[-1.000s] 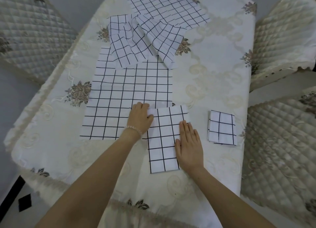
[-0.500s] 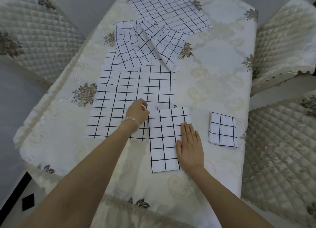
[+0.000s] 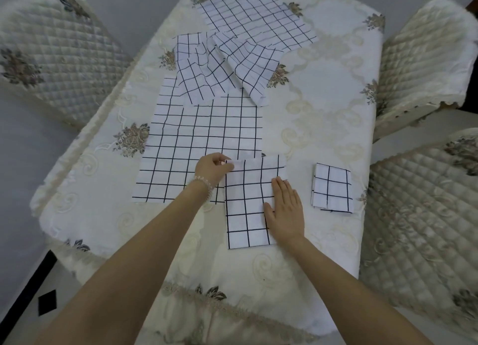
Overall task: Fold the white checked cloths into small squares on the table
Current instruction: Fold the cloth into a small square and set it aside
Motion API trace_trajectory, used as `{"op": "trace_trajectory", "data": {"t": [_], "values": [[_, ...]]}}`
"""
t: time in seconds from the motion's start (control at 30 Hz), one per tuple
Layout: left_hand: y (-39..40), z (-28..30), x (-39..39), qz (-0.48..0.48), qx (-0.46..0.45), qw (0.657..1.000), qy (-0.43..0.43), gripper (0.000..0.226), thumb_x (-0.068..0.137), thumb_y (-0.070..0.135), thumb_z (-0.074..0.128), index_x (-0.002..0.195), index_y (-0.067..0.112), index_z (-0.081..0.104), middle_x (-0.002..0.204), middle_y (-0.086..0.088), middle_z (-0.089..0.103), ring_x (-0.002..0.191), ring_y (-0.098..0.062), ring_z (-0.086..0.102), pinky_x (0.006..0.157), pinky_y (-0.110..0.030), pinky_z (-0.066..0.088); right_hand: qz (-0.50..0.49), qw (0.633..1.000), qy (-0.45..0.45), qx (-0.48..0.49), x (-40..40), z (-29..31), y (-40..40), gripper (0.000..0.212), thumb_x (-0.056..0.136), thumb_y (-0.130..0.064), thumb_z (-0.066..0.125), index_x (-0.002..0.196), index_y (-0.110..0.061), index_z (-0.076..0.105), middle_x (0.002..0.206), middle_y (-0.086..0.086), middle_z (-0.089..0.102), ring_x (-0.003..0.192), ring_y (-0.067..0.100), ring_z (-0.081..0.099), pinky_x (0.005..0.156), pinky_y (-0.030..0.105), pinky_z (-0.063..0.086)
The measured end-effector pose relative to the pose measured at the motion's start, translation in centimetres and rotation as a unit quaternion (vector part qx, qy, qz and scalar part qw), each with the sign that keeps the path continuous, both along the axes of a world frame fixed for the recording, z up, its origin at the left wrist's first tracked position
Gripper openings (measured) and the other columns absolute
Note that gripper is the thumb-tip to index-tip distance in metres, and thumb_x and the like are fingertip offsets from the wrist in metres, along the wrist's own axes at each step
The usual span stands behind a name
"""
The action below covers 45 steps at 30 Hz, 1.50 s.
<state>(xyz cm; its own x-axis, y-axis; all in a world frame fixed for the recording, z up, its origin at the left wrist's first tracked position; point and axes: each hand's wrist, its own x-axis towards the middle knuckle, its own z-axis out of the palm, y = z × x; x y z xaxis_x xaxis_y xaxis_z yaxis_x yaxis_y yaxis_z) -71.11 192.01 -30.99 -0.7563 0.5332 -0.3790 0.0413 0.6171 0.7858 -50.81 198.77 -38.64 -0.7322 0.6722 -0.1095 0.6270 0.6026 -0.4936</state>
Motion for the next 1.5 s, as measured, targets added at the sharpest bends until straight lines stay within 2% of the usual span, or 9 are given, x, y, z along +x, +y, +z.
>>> {"op": "trace_trajectory", "data": {"t": [0.17,0.37,0.5,0.6,0.8,1.13,1.23,1.33,1.5], "values": [[-2.4,1.9,3.2,0.027,0.063,0.997,-0.030,0.005,0.080,0.015,0.071,0.079,0.018,0.067,0.058,0.002,0.045,0.054,-0.011,0.044,0.053,-0.017,0.041,-0.123,0.956,0.160,-0.211,0.3,4.3,1.4,0.045,0.096,-0.018,0.049,0.140,-0.015,0.041,0.144,-0.001,0.040,0.133,0.017,0.036,0.102,0.026,0.031],[-5.9,2.8,6.0,0.007,0.102,0.993,-0.062,0.006,0.080,0.012,0.071,0.078,0.016,0.067,0.068,-0.001,0.053,0.063,-0.014,0.051,0.065,-0.024,0.046,-0.056,0.979,0.194,0.000,1.8,7.4,2.8,0.067,0.080,-0.003,0.063,0.141,-0.022,0.041,0.144,0.006,0.035,0.132,0.022,0.029,0.106,0.024,0.020],[-8.0,2.6,7.4,-0.015,0.104,0.993,-0.052,0.015,0.080,0.007,0.070,0.072,0.019,0.066,0.078,-0.005,0.062,0.068,-0.013,0.056,0.069,-0.019,0.047,0.031,0.977,0.195,0.076,2.7,7.2,3.1,0.035,0.079,0.000,0.068,0.111,-0.013,0.063,0.135,0.012,0.047,0.130,0.033,0.034,0.107,0.040,0.031],[-9.2,2.1,8.5,-0.003,0.094,0.994,-0.059,0.019,0.080,0.000,0.067,0.072,0.017,0.067,0.078,-0.004,0.064,0.067,-0.011,0.057,0.068,-0.015,0.048,0.081,0.969,0.203,0.114,4.2,6.3,2.5,0.016,0.077,0.005,0.069,0.088,-0.007,0.065,0.121,0.013,0.058,0.123,0.033,0.041,0.102,0.037,0.035],[-10.3,-0.6,10.5,0.101,0.065,0.973,-0.195,0.035,0.086,-0.009,0.040,0.072,0.006,0.069,0.075,-0.012,0.062,0.067,-0.019,0.056,0.069,-0.026,0.053,0.115,0.971,0.185,0.098,6.9,4.0,0.3,0.023,0.067,0.013,0.069,0.079,-0.005,0.063,0.110,0.014,0.062,0.113,0.031,0.046,0.090,0.041,0.044],[-11.2,-3.2,12.6,0.088,0.015,0.987,-0.133,0.029,0.089,-0.004,0.041,0.087,0.007,0.068,0.072,-0.006,0.061,0.067,-0.018,0.055,0.070,-0.028,0.050,0.118,0.984,0.112,0.069,8.3,2.1,-0.6,0.009,0.076,0.003,0.066,0.078,-0.005,0.063,0.106,0.013,0.062,0.107,0.027,0.046,0.085,0.038,0.048],[-11.3,-3.3,13.0,0.038,-0.019,0.997,-0.064,0.027,0.090,0.000,0.042,0.091,0.012,0.067,0.085,-0.007,0.057,0.067,-0.016,0.052,0.065,-0.024,0.044,0.116,0.986,0.104,0.063,8.6,2.0,-0.9,0.018,0.083,-0.015,0.049,0.084,-0.005,0.064,0.100,0.010,0.062,0.101,0.025,0.049,0.084,0.039,0.048],[-10.7,-3.0,13.4,-0.058,-0.058,0.988,0.129,0.025,0.093,0.005,0.045,0.111,0.007,0.063,0.105,-0.006,0.051,0.081,-0.015,0.052,0.073,-0.020,0.040,0.115,0.986,0.106,0.051,8.8,2.4,-1.5,0.021,0.084,-0.019,0.046,0.086,-0.004,0.061,0.098,0.007,0.059,0.092,0.026,0.054,0.081,0.039,0.047],[-8.1,-4.9,13.0,-0.246,-0.131,0.886,0.372,0.049,0.094,0.026,0.031,0.137,0.007,0.046,0.143,-0.010,0.045,0.131,-0.027,0.043,0.107,-0.041,0.037,0.121,0.987,0.093,0.054,9.6,1.3,-2.1,0.025,0.090,-0.025,0.045,0.100,-0.006,0.059,0.115,0.007,0.055,0.106,0.027,0.052,0.091,0.041,0.044]]}}
